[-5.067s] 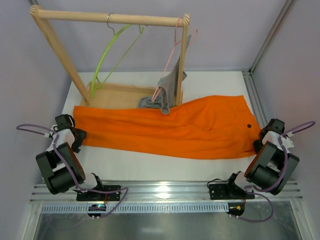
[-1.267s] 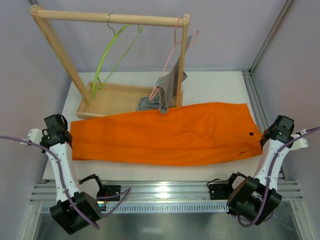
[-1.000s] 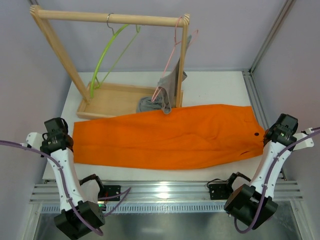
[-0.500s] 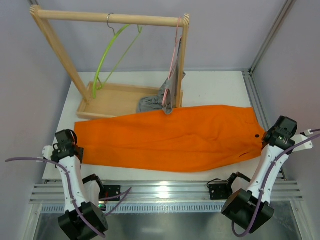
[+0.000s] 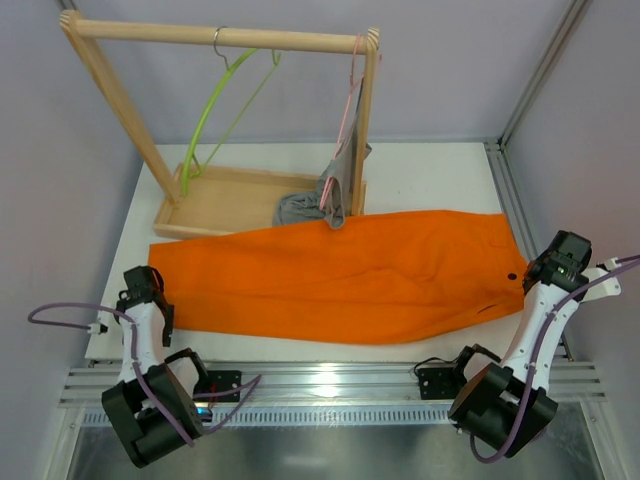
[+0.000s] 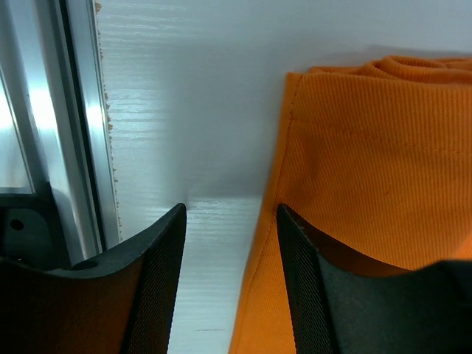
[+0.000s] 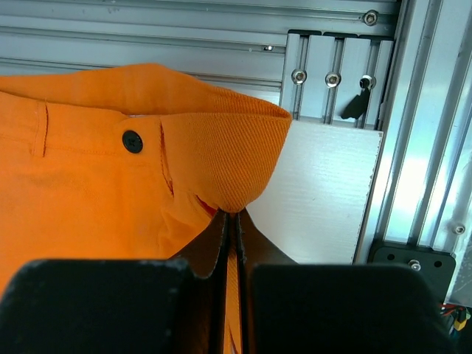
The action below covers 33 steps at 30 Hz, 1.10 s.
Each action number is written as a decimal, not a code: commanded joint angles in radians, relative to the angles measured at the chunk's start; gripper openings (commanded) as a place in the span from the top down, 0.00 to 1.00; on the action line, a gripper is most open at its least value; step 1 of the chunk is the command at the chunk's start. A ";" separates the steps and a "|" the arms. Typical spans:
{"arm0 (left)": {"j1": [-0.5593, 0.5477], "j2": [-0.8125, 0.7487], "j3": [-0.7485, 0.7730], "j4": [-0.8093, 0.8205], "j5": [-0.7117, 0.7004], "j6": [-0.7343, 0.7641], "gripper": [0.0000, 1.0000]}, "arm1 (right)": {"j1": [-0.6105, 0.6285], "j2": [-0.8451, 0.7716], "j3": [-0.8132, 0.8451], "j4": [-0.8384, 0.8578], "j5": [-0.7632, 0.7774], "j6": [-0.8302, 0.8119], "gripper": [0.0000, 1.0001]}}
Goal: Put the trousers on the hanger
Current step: Fold the trousers
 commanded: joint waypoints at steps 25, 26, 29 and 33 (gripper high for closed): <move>0.005 -0.017 -0.016 0.223 -0.069 0.111 1.00 | -0.004 0.004 0.014 0.053 0.043 0.003 0.96; 0.003 -0.024 -0.020 0.228 -0.050 0.113 0.99 | -0.004 0.002 0.016 0.051 0.038 0.003 0.96; 0.005 -0.012 -0.022 0.249 -0.008 0.113 0.68 | -0.004 -0.001 0.022 0.046 0.037 0.004 0.96; 0.003 0.062 -0.005 0.219 -0.006 0.091 0.52 | -0.004 -0.004 0.036 0.033 0.044 0.003 0.96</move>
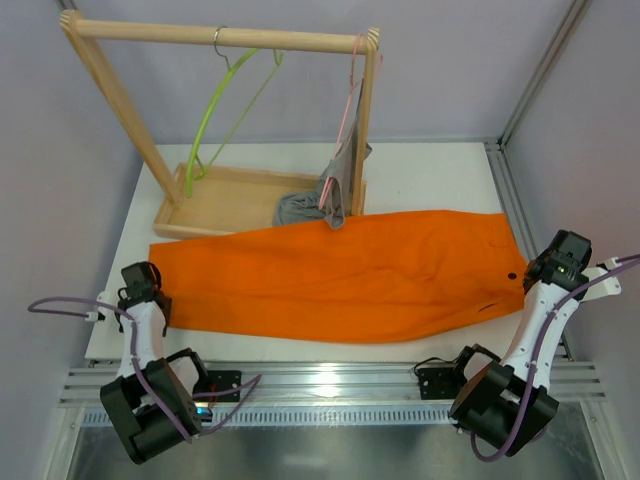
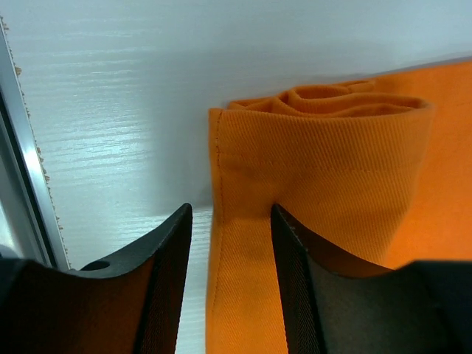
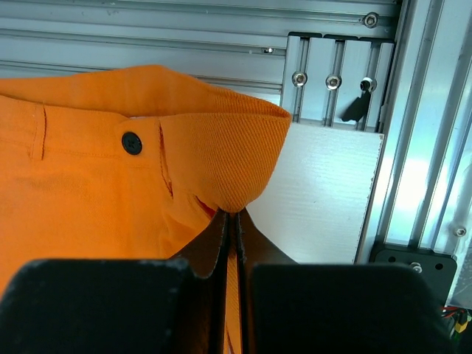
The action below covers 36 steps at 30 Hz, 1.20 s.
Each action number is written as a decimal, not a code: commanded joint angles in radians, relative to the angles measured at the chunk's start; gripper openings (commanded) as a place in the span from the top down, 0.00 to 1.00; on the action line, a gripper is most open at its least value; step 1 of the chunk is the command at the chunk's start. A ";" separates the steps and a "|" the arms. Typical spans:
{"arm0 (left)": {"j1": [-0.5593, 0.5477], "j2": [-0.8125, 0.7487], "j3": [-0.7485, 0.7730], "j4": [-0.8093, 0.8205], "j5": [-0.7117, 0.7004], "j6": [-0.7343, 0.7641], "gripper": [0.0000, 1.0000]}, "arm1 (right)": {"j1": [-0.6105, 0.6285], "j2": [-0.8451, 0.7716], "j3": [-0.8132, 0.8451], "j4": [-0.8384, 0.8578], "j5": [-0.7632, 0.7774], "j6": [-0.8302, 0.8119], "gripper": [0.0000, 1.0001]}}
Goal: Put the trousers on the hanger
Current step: Fold the trousers
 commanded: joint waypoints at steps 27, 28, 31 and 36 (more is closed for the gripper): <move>0.003 -0.167 0.264 -0.326 -0.171 -0.061 1.00 | -0.002 -0.073 0.096 -0.026 0.036 0.015 0.96; 0.005 -0.171 0.288 -0.338 -0.182 -0.061 1.00 | -0.004 -0.073 0.102 -0.035 0.040 0.012 0.96; 0.005 -0.176 0.315 -0.369 -0.194 -0.055 1.00 | -0.004 -0.073 0.134 -0.055 0.059 0.008 0.96; 0.005 -0.173 0.286 -0.328 -0.150 -0.001 0.99 | -0.002 -0.082 0.147 -0.069 0.044 0.011 0.96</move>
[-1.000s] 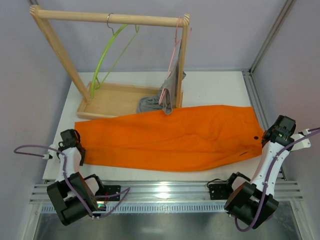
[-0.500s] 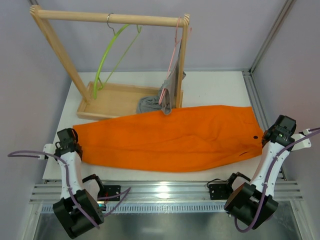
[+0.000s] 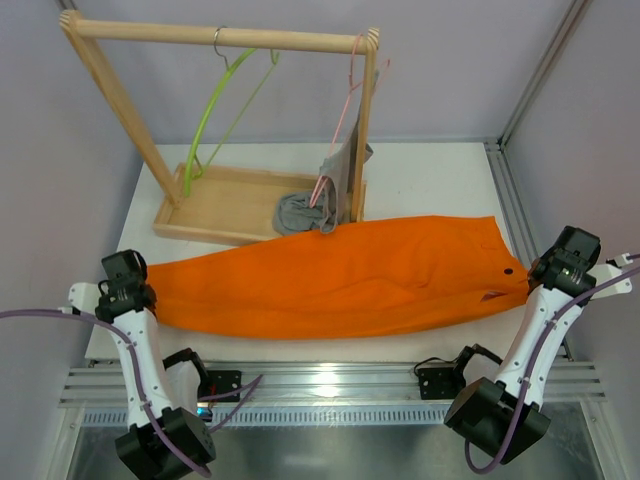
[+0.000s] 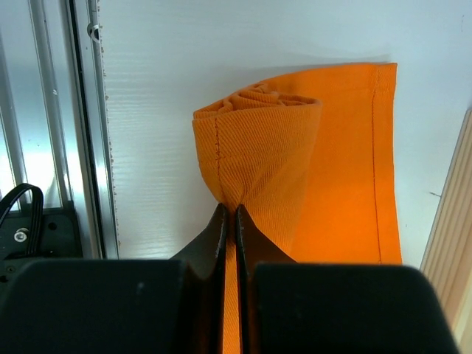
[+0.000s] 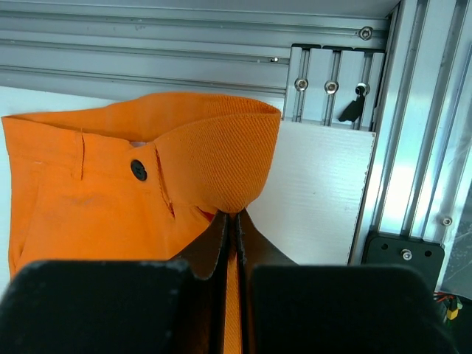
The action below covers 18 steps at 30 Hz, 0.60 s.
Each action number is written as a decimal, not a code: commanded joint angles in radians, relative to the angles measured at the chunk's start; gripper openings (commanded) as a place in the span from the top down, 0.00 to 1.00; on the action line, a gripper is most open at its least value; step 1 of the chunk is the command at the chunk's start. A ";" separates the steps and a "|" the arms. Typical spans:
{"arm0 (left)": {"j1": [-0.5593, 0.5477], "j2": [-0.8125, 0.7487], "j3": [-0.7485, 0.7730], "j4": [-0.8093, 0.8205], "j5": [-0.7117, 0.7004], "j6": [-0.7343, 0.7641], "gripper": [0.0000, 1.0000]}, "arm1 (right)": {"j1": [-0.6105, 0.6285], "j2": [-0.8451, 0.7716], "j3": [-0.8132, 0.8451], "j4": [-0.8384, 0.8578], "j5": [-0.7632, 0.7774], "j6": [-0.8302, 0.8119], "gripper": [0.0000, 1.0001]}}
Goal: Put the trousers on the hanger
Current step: Fold the trousers
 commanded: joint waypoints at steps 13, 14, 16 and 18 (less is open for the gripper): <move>0.005 0.026 -0.010 0.041 -0.018 0.037 1.00 | -0.002 -0.027 0.046 0.039 0.044 0.000 0.96; 0.007 0.022 -0.008 0.040 -0.023 0.038 1.00 | -0.004 -0.026 0.046 0.042 0.044 0.000 0.96; 0.007 0.014 0.002 0.052 -0.012 0.066 0.98 | -0.004 -0.027 0.044 0.040 0.047 -0.002 0.96; 0.005 0.021 0.005 0.058 -0.003 0.072 0.79 | -0.004 -0.027 0.044 0.040 0.045 -0.002 0.96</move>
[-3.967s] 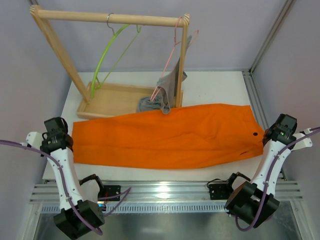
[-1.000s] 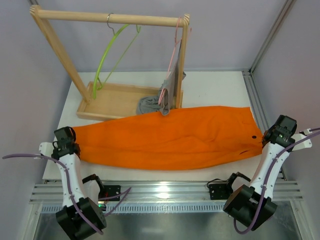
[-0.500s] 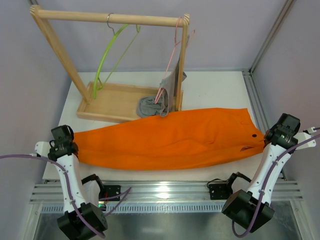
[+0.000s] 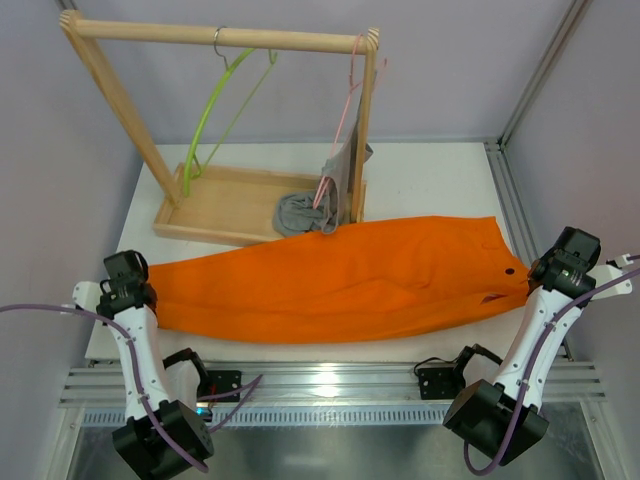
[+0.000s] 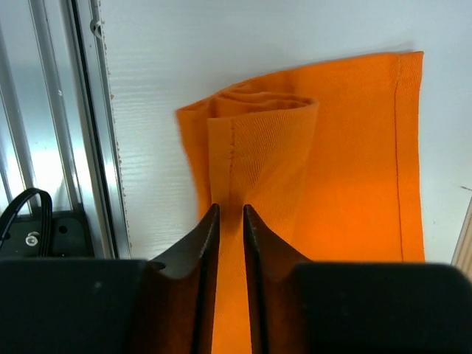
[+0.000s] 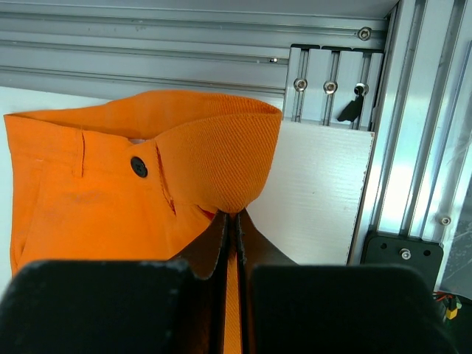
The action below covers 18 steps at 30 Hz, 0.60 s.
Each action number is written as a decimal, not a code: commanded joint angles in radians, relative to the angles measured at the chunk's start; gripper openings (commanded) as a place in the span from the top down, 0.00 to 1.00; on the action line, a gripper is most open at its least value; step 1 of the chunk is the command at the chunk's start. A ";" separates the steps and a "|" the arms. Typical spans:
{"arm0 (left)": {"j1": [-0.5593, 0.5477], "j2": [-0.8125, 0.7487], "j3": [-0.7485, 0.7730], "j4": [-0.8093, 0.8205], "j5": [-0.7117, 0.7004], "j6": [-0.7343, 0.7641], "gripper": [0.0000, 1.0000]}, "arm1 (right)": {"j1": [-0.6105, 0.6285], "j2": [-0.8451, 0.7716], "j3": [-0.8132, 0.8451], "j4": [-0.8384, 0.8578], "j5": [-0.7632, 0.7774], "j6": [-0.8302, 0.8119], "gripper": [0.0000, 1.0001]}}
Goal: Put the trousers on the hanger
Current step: Fold the trousers
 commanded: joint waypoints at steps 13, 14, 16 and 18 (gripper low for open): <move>0.005 -0.045 0.013 0.015 -0.040 -0.006 0.99 | -0.004 -0.017 0.021 0.054 0.034 -0.003 0.96; 0.006 -0.041 0.007 0.006 -0.035 -0.020 0.81 | -0.004 -0.017 0.020 0.057 0.027 -0.002 0.96; 0.006 -0.035 -0.045 -0.002 -0.040 -0.101 0.58 | -0.002 -0.016 0.014 0.055 0.018 0.000 0.96; 0.005 -0.009 -0.085 0.036 -0.003 -0.133 0.44 | -0.004 -0.019 0.010 0.060 0.014 0.000 0.96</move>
